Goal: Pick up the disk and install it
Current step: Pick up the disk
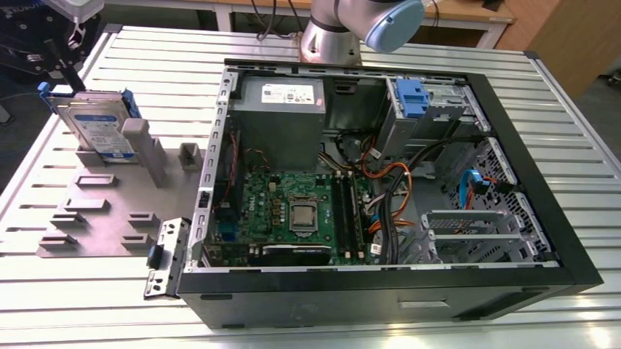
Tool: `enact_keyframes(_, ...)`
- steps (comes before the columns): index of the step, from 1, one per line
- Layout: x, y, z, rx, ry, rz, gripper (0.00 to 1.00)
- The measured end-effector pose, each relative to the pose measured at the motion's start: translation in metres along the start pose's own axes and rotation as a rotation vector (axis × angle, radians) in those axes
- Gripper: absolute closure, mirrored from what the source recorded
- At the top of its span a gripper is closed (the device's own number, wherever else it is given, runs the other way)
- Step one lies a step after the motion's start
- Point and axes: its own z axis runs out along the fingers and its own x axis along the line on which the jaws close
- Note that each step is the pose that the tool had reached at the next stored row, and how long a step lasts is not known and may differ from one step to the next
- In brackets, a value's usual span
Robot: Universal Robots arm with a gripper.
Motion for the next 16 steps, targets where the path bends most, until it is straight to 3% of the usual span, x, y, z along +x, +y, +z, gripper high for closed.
enact_keyframes(16, 0.0, 0.0, 0.0, -0.0005, 0.0009, -0.021, 0.89)
